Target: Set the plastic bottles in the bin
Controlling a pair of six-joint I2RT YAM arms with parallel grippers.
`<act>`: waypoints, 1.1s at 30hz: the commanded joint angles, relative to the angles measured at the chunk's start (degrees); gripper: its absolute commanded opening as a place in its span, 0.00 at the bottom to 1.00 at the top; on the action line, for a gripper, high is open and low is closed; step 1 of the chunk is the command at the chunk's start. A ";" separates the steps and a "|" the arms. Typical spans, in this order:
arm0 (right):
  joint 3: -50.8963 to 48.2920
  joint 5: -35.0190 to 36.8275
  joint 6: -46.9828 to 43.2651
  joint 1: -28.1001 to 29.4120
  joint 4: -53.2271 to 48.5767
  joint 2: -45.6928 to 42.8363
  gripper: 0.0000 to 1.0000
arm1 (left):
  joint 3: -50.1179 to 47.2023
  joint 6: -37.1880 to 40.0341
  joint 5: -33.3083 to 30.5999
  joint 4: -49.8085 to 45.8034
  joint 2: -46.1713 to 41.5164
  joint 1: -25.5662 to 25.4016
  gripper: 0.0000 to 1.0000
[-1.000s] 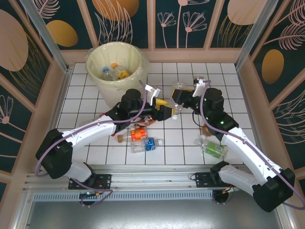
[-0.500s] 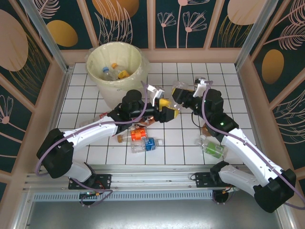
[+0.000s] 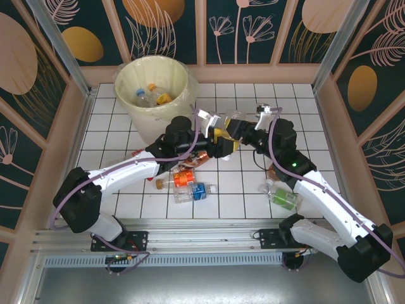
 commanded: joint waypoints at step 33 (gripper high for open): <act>-2.20 -14.84 -16.24 -3.19 -6.08 -18.17 0.94 | 24.26 6.16 -13.66 -29.81 -0.64 6.83 0.60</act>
